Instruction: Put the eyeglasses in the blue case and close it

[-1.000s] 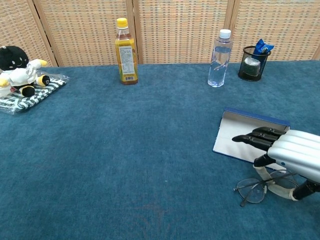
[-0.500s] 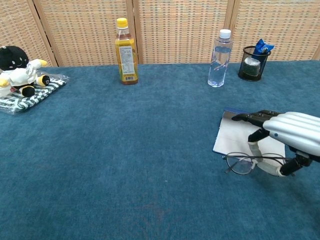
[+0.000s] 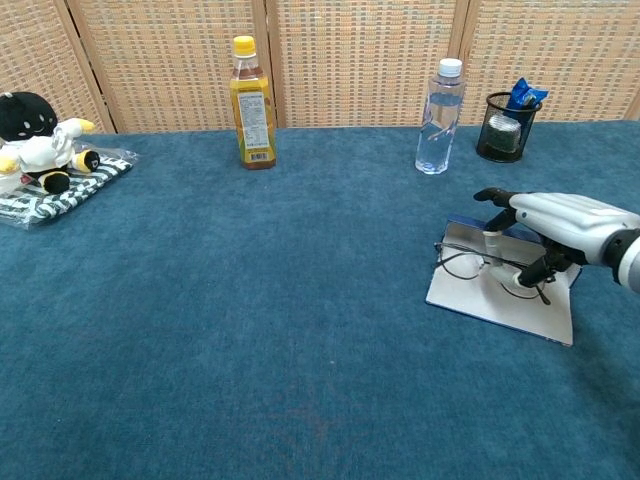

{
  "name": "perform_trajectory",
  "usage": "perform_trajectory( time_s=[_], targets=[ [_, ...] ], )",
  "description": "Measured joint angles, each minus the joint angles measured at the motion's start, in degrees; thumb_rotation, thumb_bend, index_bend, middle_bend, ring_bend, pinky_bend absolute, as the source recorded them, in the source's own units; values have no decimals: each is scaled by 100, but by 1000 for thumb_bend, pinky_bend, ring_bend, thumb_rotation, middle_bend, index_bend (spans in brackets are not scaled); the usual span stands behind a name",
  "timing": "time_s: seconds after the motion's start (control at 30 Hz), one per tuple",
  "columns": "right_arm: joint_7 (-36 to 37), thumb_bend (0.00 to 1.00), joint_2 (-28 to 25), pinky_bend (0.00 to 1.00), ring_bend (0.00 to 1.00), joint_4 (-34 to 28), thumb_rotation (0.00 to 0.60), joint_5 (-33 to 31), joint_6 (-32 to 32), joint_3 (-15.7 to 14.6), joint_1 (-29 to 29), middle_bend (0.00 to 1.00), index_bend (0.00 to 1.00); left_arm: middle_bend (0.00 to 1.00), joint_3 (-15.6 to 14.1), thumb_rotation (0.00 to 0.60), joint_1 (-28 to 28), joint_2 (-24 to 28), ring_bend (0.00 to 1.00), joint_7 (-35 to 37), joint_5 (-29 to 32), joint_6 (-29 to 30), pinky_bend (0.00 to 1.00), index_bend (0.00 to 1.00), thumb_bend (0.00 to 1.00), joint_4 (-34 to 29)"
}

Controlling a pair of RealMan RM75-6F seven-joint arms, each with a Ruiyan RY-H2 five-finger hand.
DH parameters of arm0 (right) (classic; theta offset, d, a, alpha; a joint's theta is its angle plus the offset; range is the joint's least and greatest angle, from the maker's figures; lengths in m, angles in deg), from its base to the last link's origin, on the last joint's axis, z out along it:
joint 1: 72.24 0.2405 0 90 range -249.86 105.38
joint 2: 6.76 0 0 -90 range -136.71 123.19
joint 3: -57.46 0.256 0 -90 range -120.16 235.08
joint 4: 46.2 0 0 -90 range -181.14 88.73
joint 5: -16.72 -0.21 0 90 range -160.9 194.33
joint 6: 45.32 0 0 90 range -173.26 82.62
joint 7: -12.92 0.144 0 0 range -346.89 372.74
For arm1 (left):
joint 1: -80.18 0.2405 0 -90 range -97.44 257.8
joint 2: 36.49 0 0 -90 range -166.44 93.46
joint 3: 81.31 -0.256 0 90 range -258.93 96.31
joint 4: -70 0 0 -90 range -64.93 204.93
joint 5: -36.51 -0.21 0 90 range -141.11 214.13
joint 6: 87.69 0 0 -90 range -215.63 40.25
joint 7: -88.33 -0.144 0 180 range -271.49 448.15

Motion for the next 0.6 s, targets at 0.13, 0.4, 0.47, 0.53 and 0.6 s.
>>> perform_trajectory(
  time_s=[0.13, 0.4, 0.47, 0.53, 0.6],
  targets=[
    [-292, 567, 222, 36, 0, 175, 600, -346, 46, 134, 53, 0, 624, 0, 3, 600, 1, 6, 0, 22, 6, 4, 0, 0, 0, 1],
    [-553, 569, 376, 36, 0, 371, 600, -558, 204, 191, 95, 0, 624, 0, 6, 600, 12, 23, 0, 77, 2, 23, 0, 0, 0, 11],
    [-588, 569, 375, 36, 0, 406, 600, -584, 219, 180, 91, 0, 624, 0, 3, 600, 11, 24, 0, 77, 0, 18, 0, 0, 0, 12],
    [-602, 569, 381, 36, 0, 434, 600, -621, 229, 176, 83, 0, 624, 0, 1, 600, 12, 25, 0, 76, -3, 20, 0, 0, 0, 11],
    [-602, 557, 378, 36, 0, 434, 600, -652, 206, 169, 79, 0, 624, 0, 0, 600, 16, 22, 0, 74, -7, 30, 0, 0, 0, 9]
  ],
)
